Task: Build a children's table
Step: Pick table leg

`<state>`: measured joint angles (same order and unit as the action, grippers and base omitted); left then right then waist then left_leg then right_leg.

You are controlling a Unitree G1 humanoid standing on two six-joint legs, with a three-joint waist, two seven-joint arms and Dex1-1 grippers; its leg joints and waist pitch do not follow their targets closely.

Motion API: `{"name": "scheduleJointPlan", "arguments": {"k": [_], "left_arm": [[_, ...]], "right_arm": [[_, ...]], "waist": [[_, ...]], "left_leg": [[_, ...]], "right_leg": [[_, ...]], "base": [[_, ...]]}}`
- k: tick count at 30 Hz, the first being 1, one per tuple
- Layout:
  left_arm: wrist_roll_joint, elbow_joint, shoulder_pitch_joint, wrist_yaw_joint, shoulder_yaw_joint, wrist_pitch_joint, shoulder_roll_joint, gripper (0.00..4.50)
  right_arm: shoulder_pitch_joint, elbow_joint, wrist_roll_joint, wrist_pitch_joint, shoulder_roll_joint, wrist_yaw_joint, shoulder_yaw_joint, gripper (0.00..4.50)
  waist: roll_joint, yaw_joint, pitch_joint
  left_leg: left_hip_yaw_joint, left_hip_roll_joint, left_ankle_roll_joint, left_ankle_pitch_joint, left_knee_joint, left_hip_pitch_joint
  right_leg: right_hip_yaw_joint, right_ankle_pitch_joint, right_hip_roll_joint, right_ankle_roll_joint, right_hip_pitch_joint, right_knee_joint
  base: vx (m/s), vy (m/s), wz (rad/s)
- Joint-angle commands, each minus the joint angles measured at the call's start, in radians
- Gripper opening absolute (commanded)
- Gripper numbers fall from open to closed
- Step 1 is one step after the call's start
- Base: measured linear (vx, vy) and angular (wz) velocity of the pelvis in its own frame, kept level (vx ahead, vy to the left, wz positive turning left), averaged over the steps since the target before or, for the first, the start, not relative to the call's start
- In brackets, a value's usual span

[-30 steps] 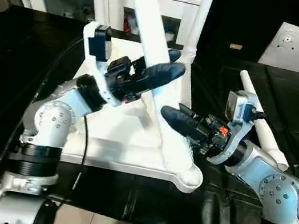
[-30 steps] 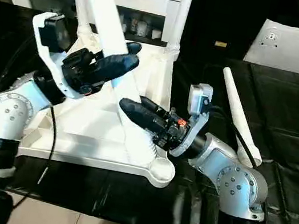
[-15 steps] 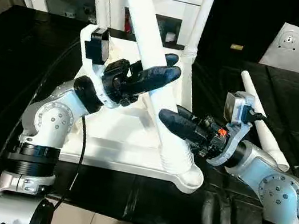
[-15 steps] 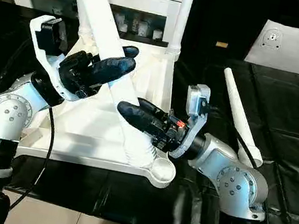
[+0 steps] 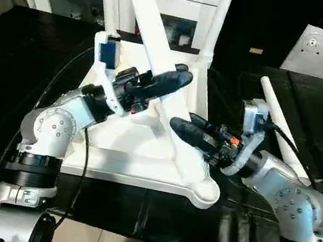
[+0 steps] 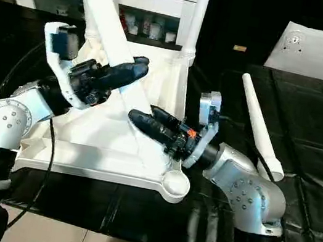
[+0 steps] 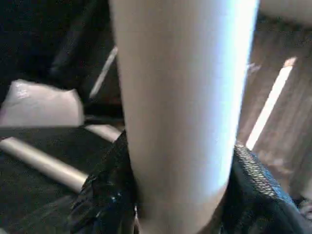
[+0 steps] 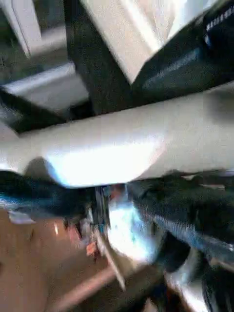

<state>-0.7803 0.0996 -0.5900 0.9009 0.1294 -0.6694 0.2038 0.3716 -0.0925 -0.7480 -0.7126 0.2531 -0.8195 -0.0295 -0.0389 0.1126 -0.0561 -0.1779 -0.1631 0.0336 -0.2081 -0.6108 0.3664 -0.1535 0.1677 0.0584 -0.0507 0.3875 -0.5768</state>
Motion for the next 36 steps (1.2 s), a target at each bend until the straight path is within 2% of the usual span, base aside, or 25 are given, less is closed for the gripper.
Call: {"name": "scheduleJointPlan", "arguments": {"k": [1,5,6,7,9,10,11,12,13,14,15,18,19,21,22,25,29,33,34,35,36], "left_arm": [[0.022,0.002,-0.013,-0.045,0.009,0.012,-0.001,1.88],[0.05,0.008,-0.019,-0.092,0.017,0.032,0.0,1.85],[0.077,0.009,-0.022,-0.12,0.015,0.047,0.009,1.85],[0.095,0.003,-0.023,-0.136,0.009,0.054,0.016,1.84],[0.103,-0.001,-0.024,-0.143,0.005,0.055,0.019,1.84],[0.16,-0.021,-0.031,-0.189,-0.025,0.052,0.037,1.84],[0.2,-0.035,-0.036,-0.216,-0.05,0.048,0.05,1.84],[0.2,-0.035,-0.036,-0.216,-0.05,0.048,0.05,1.84],[0.226,-0.048,-0.049,-0.273,-0.059,0.036,0.045,1.84],[0.249,-0.059,-0.055,-0.297,-0.073,0.037,0.046,1.84],[0.269,-0.069,-0.059,-0.317,-0.086,0.034,0.047,1.84],[0.287,-0.089,-0.062,-0.346,-0.101,0.025,0.04,1.84],[0.296,-0.099,-0.065,-0.358,-0.109,0.023,0.036,1.84],[0.302,-0.103,-0.067,-0.363,-0.115,0.021,0.036,1.84],[0.317,-0.12,-0.071,-0.383,-0.131,0.01,0.033,1.84],[0.321,-0.148,-0.07,-0.398,-0.15,-0.01,0.029,1.84],[0.322,-0.168,-0.072,-0.402,-0.16,-0.033,0.033,1.84],[0.332,-0.167,-0.077,-0.406,-0.164,-0.037,0.037,1.84],[0.328,-0.168,-0.078,-0.406,-0.164,-0.041,0.037,1.84],[0.328,-0.168,-0.078,-0.406,-0.164,-0.041,0.037,1.84],[0.325,-0.171,-0.079,-0.405,-0.164,-0.048,0.036,1.84]], "right_arm": [[0.023,0.015,0.04,0.044,-0.008,0.032,-0.002,2.93],[0.036,0.039,0.071,0.083,-0.018,0.064,-0.009,3.1],[0.046,0.052,0.104,0.117,-0.02,0.086,-0.006,3.35],[0.053,0.058,0.129,0.138,-0.019,0.098,0.001,3.4],[0.057,0.06,0.138,0.144,-0.019,0.102,0.004,3.6],[0.073,0.057,0.224,0.205,-0.01,0.13,0.05,3.6],[0.082,0.051,0.281,0.247,-0.008,0.144,0.085,3.73],[0.082,0.051,0.281,0.247,-0.008,0.144,0.085,3.8],[0.091,0.061,0.373,0.317,-0.016,0.19,0.135,3.84],[0.099,0.062,0.404,0.3,-0.005,0.198,0.174,3.97],[0.105,0.062,0.424,0.273,0.014,0.184,0.214,3.97],[0.106,0.063,0.433,0.221,0.018,0.187,0.251,4.2],[0.103,0.072,0.444,0.22,0.001,0.21,0.253,4.2],[0.102,0.077,0.451,0.223,-0.004,0.217,0.257,4.2],[0.101,0.097,0.472,0.217,-0.027,0.252,0.266,4.2],[0.105,0.139,0.478,0.216,-0.085,0.303,0.254,3.93],[0.111,0.16,0.498,0.214,-0.104,0.325,0.28,3.6],[0.111,0.175,0.515,0.209,-0.122,0.341,0.283,3.25],[0.113,0.181,0.521,0.206,-0.125,0.349,0.281,3.04],[0.113,0.181,0.521,0.206,-0.125,0.349,0.281,3.04],[0.117,0.195,0.531,0.201,-0.133,0.363,0.277,2.96]], "waist": [[0.005,0.0,0.075],[0.005,-0.002,0.076],[0.005,-0.001,0.076],[0.007,-0.002,0.076],[0.005,-0.003,0.076],[0.011,-0.003,0.076],[0.008,-0.004,0.075],[0.007,-0.005,0.074],[0.011,-0.005,0.074],[0.013,-0.007,0.074],[0.012,-0.007,0.073],[0.01,-0.007,0.073],[0.019,-0.007,0.075],[0.016,-0.006,0.075],[0.02,-0.007,0.074],[0.017,-0.008,0.074],[0.015,-0.012,0.074],[0.014,-0.015,0.073],[0.014,-0.016,0.073],[0.014,-0.017,0.073],[0.011,-0.017,0.073]], "left_leg": [[0.036,-0.079,-0.033,-0.083,0.068,-0.012],[0.038,-0.083,-0.035,-0.081,0.069,-0.013],[0.038,-0.083,-0.04,-0.077,0.068,-0.012],[0.038,-0.083,-0.04,-0.071,0.068,-0.011],[0.038,-0.082,-0.039,-0.073,0.068,-0.013],[0.037,-0.081,-0.04,-0.07,0.069,-0.011],[0.038,-0.082,-0.033,-0.066,0.069,-0.012],[0.038,-0.082,-0.033,-0.069,0.069,-0.014],[0.035,-0.081,-0.035,-0.072,0.068,-0.013],[0.035,-0.08,-0.031,-0.063,0.068,-0.011],[0.037,-0.081,-0.032,-0.065,0.069,-0.013],[0.038,-0.085,-0.046,-0.064,0.068,-0.012],[0.037,-0.086,-0.049,-0.059,0.067,-0.01],[0.037,-0.085,-0.049,-0.054,0.067,-0.009],[0.036,-0.084,-0.048,-0.057,0.067,-0.01],[0.038,-0.085,-0.039,-0.064,0.068,-0.011],[0.038,-0.086,-0.035,-0.061,0.068,-0.01],[0.038,-0.084,-0.032,-0.071,0.068,-0.01],[0.038,-0.083,-0.03,-0.068,0.068,-0.008],[0.038,-0.083,-0.03,-0.071,0.068,-0.009],[0.039,-0.084,-0.028,-0.07,0.068,-0.01]], "right_leg": [[0.08,0.341,0.119,-0.028,-0.057,0.082],[0.079,0.322,0.117,-0.035,-0.056,0.079],[0.081,0.309,0.118,-0.039,-0.056,0.078],[0.081,0.301,0.118,-0.04,-0.056,0.076],[0.081,0.302,0.118,-0.041,-0.055,0.075],[0.082,0.303,0.118,-0.04,-0.058,0.073],[0.081,0.304,0.115,-0.035,-0.053,0.071],[0.082,0.307,0.115,-0.032,-0.052,0.071],[0.083,0.317,0.121,-0.034,-0.055,0.072],[0.082,0.314,0.117,-0.037,-0.054,0.072],[0.083,0.313,0.117,-0.038,-0.055,0.071],[0.086,0.289,0.119,-0.05,-0.056,0.068],[0.087,0.278,0.12,-0.055,-0.057,0.068],[0.087,0.275,0.12,-0.059,-0.056,0.066],[0.087,0.283,0.12,-0.057,-0.056,0.065],[0.087,0.298,0.122,-0.062,-0.054,0.069],[0.088,0.264,0.121,-0.069,-0.055,0.063],[0.088,0.272,0.121,-0.062,-0.056,0.065],[0.088,0.268,0.121,-0.062,-0.057,0.064],[0.088,0.272,0.121,-0.063,-0.057,0.065],[0.088,0.271,0.121,-0.065,-0.056,0.064]], "base": [[0.0,0.0,0.0],[0.0,0.0,0.0],[0.0,0.0,0.0],[0.0,0.0,0.0],[0.0,0.0,0.0],[0.0,0.0,0.0],[0.0,0.0,0.0],[0.0,0.0,0.0],[0.0,0.0,0.0],[0.0,0.0,0.0],[0.0,0.0,0.0],[0.0,0.0,0.0],[0.0,0.0,0.0],[0.0,0.0,0.0],[0.0,0.0,0.0],[0.0,0.0,0.0],[0.0,0.0,0.0],[0.0,0.0,0.0],[0.0,0.0,0.0],[0.0,0.0,0.0],[0.0,0.0,0.0]]}}
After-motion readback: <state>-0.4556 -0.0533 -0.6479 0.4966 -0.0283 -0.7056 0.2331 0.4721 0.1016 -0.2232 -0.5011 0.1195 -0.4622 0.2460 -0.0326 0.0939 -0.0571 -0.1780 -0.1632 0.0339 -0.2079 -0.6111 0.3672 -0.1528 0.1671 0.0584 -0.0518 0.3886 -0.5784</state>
